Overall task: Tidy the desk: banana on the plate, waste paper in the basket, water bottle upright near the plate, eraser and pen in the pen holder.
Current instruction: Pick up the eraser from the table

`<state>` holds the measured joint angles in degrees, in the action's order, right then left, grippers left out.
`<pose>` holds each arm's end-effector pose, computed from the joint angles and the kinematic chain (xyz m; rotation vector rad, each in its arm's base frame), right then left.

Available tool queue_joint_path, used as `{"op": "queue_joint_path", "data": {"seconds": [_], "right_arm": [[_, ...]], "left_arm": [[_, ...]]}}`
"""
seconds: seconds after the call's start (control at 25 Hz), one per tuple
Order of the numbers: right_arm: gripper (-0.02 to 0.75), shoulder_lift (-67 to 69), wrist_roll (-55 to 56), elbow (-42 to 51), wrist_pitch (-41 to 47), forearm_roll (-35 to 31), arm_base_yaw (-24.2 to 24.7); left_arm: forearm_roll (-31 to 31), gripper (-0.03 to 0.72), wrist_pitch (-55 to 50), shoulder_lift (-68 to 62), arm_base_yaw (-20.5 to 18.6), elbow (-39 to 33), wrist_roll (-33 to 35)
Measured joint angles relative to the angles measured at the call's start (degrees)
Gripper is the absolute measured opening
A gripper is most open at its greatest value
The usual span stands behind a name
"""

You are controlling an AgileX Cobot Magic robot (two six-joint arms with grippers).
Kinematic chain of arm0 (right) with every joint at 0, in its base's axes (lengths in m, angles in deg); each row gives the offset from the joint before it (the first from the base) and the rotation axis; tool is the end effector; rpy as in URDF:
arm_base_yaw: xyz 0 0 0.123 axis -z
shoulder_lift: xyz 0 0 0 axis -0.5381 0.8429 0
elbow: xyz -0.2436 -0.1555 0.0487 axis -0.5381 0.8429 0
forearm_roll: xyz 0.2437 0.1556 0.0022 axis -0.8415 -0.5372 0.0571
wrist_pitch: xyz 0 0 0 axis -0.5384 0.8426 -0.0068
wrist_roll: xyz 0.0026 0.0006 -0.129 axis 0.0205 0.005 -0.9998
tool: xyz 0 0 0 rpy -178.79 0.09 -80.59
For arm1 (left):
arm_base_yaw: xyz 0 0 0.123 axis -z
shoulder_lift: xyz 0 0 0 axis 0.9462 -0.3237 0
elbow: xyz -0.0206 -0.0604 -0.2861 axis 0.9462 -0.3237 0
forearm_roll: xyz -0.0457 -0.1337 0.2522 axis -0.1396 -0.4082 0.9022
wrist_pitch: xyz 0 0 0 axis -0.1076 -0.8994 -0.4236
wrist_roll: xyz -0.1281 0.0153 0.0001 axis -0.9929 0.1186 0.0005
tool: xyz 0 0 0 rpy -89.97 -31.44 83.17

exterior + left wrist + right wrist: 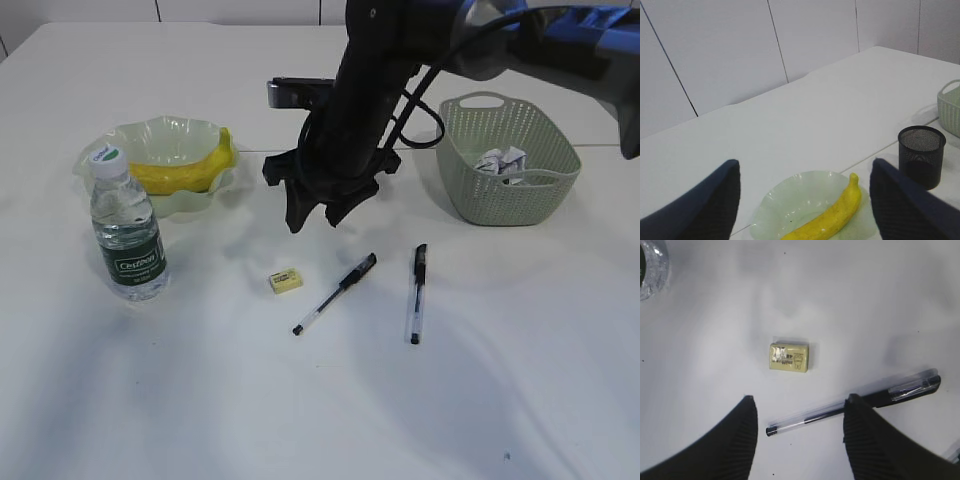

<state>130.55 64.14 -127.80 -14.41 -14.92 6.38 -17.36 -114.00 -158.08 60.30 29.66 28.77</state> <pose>0.4736 0.2669 0.1773 -0.6548 2.8704 0.4280 0.3547 0.0039 0.3480 0.4289 1.6588 -0.1039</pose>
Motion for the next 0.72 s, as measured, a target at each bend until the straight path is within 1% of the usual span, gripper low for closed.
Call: {"op": "queue_joint_path", "data": {"seconds": [0.32,0.72], "right_arm": [[0.421,4.72,0.85,0.00,-0.24,0.11,-0.09],[0.421,5.07,1.32,0.00,-0.44,-1.03,-2.22]], "left_arm": [[0.63,0.568,0.00,0.00,0.00,0.00,-0.89],[0.85,0.559,0.00,0.00,0.00,0.00,-1.56]]}}
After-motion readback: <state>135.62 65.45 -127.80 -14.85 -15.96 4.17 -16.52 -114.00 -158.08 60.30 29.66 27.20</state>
